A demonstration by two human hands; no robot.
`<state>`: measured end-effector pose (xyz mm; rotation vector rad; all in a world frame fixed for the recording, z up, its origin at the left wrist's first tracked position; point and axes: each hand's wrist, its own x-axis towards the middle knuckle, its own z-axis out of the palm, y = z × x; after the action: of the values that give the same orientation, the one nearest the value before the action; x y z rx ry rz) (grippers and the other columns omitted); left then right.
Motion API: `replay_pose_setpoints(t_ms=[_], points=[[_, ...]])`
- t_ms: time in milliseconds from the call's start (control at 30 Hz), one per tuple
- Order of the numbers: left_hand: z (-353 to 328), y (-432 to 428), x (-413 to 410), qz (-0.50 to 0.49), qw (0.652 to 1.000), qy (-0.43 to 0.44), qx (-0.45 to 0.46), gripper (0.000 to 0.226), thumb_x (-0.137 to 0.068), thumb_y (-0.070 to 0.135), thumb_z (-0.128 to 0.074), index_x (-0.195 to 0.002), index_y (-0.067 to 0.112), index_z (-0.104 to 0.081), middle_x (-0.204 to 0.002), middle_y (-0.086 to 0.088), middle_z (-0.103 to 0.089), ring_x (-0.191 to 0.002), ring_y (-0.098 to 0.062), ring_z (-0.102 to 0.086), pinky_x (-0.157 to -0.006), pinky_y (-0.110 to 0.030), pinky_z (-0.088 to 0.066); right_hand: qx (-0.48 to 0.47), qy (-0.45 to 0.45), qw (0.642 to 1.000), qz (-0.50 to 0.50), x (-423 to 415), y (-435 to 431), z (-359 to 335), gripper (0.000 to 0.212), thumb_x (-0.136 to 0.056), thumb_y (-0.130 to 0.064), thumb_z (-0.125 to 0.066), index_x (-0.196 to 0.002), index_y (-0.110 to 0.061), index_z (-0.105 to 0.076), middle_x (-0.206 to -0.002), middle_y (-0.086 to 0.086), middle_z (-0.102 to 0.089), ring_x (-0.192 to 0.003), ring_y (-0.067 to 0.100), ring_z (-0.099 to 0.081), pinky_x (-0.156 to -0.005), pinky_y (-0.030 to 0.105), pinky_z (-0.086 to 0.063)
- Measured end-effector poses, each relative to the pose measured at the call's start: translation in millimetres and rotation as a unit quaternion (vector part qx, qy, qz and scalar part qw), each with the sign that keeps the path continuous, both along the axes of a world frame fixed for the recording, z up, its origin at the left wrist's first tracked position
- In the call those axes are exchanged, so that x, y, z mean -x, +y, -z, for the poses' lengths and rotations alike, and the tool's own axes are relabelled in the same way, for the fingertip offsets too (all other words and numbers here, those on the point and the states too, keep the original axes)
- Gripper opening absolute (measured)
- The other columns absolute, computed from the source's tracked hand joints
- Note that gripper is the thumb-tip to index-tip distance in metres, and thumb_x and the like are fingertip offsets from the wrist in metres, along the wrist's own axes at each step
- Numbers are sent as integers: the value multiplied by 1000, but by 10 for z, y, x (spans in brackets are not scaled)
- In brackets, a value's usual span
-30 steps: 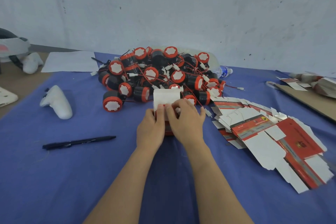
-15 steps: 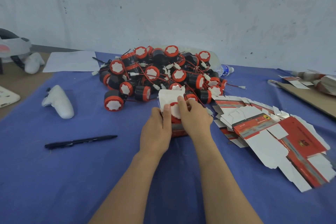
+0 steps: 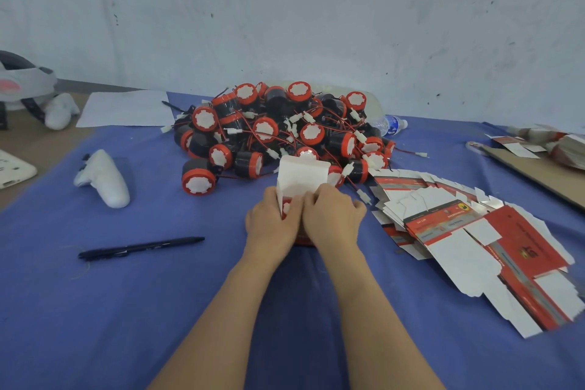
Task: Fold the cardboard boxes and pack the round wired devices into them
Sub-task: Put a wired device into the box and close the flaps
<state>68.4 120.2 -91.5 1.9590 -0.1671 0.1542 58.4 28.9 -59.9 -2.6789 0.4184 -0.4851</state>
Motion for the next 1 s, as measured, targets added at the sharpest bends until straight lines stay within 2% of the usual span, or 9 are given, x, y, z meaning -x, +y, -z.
replay_pose_setpoints(t_ms=[167,267,400,500,567,667,800,933,1000], points=[[-69,86,9,42,996,71,-33,53,-78,55,-55,-120,23,-54,-117,0,-63,-116,-24,-54,-103,-44,-42,-86,-57,993,-58,32,-178,-23,32,-94,-25,-47,-62,-20,-50,-60,-5,-50,-66,19,-49,-85,40,-44],[-75,91,36,82,992,74,-58,44,-83,50,-59,-120,26,-55,-116,4,-64,-115,-20,-55,-107,-43,-39,-254,-172,951,25,24,-320,-50,4,-92,-18,-53,-92,-19,-57,-92,1,-61,-85,20,-57,-71,32,-44],[-91,69,56,144,986,82,-5,34,-94,32,-57,-126,27,-48,-120,8,-59,-106,-8,-56,-89,-28,-50,-443,-163,880,48,13,-506,-97,48,-93,-23,-58,-137,-11,-42,-109,-3,-61,-102,16,-59,-89,32,-44],[-99,70,65,150,986,73,5,30,-95,31,-57,-123,30,-45,-118,10,-58,-101,-2,-55,-76,-16,-46,-413,-184,891,23,-4,-518,-113,56,-92,-28,-60,-143,-15,-39,-78,-28,-58,-81,-5,-56,-89,29,-40],[-99,70,63,140,988,68,6,29,-95,31,-57,-120,30,-44,-118,9,-58,-101,-4,-55,-74,-15,-45,-363,-211,907,21,-12,-530,-156,56,-93,-31,-59,-143,-20,-38,-82,-32,-54,-84,-5,-55,-90,30,-40],[-93,74,66,125,990,60,4,34,-93,30,-59,-124,26,-45,-117,8,-58,-104,-7,-56,-74,-17,-46,-297,-171,938,48,-23,-567,-146,41,-97,-29,-51,-135,-14,-46,-123,0,-58,-104,17,-54,-85,32,-41],[-74,77,63,115,992,55,6,32,-87,30,-65,-114,27,-48,-106,13,-60,-95,-3,-58,-64,-14,-43,-342,-88,935,31,-23,-564,-109,32,-96,-22,-52,-121,-2,-58,-103,4,-61,-97,20,-54,-79,28,-36],[-63,74,37,61,997,38,7,33,-83,35,-70,-104,24,-47,-98,11,-59,-87,-2,-57,-59,-17,-43,-366,-212,906,-13,70,-534,-252,12,-95,-22,-54,-101,-13,-61,-96,13,-68,-87,25,-61,-78,38,-48],[-71,82,22,5,1000,26,5,36,-83,36,-70,-103,22,-44,-96,9,-57,-84,-6,-57,-63,-27,-50,-304,-250,919,-34,117,-461,-279,6,-95,-27,-55,-95,-27,-61,-96,6,-62,-83,19,-58,-73,28,-47]])
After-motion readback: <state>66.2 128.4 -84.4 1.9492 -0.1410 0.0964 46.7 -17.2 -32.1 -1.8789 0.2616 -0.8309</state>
